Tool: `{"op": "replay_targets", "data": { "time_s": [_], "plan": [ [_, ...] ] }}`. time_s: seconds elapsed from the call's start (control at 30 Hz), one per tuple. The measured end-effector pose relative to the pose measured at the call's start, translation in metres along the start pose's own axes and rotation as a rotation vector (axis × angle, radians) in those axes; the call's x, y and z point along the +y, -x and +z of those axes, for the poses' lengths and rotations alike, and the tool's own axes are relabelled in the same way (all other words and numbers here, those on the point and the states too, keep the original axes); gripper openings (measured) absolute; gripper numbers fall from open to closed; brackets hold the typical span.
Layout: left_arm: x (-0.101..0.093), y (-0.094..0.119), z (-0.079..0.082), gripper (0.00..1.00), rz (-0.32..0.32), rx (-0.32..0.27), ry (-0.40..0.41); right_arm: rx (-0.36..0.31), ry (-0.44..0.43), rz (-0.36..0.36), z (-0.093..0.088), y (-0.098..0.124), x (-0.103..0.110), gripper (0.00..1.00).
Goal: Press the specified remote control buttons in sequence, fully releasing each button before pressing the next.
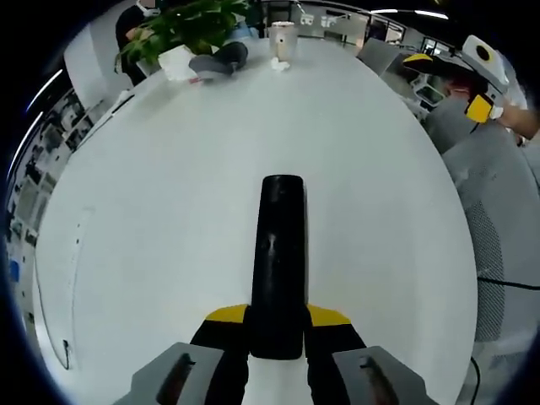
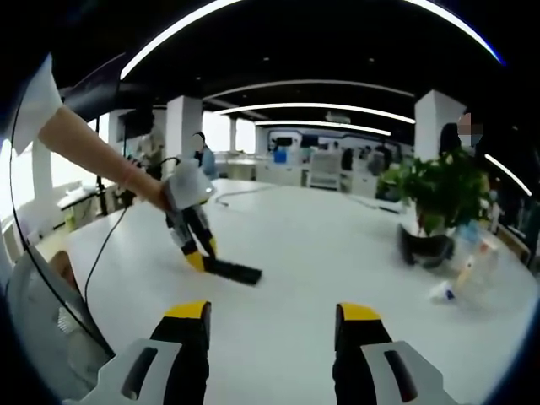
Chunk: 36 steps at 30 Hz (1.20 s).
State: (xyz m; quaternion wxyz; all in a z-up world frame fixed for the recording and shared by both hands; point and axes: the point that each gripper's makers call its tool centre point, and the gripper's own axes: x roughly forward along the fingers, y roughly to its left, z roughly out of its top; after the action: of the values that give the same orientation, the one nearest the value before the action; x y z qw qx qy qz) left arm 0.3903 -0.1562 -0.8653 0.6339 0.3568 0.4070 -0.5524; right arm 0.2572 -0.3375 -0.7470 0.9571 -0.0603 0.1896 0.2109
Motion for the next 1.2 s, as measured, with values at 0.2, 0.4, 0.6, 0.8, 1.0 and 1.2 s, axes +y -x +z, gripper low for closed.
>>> {"op": "replay_targets", "data": {
  "time_s": [0.2, 0.4, 0.6, 0.8, 1.0, 1.2],
  "plan": [
    [-0.003, 0.001, -0.001, 0.24, 0.002, -0.003, 0.003, 0.001, 0.009, 0.003, 0.0, 0.0, 0.001, 0.57],
    [-0.006, 0.001, -0.002, 0.24, 0.003, -0.005, 0.005, -0.002, 0.007, 0.003, 0.001, 0.0, 0.001, 0.57],
    [-0.012, 0.002, -0.004, 0.24, 0.002, -0.013, 0.006, -0.002, 0.013, 0.004, 0.001, 0.0, 0.002, 0.57],
    [-0.016, 0.002, -0.004, 0.24, 0.004, -0.02, 0.009, 0.0, 0.018, 0.004, 0.001, 0.0, 0.002, 0.57],
    [-0.019, 0.002, -0.005, 0.24, 0.006, -0.024, 0.013, -0.001, 0.021, 0.004, 0.001, 0.0, 0.002, 0.57],
    [-0.024, 0.002, -0.005, 0.24, 0.007, -0.023, 0.014, 0.0, 0.022, 0.004, 0.001, 0.0, 0.002, 0.57]
  ]
}}
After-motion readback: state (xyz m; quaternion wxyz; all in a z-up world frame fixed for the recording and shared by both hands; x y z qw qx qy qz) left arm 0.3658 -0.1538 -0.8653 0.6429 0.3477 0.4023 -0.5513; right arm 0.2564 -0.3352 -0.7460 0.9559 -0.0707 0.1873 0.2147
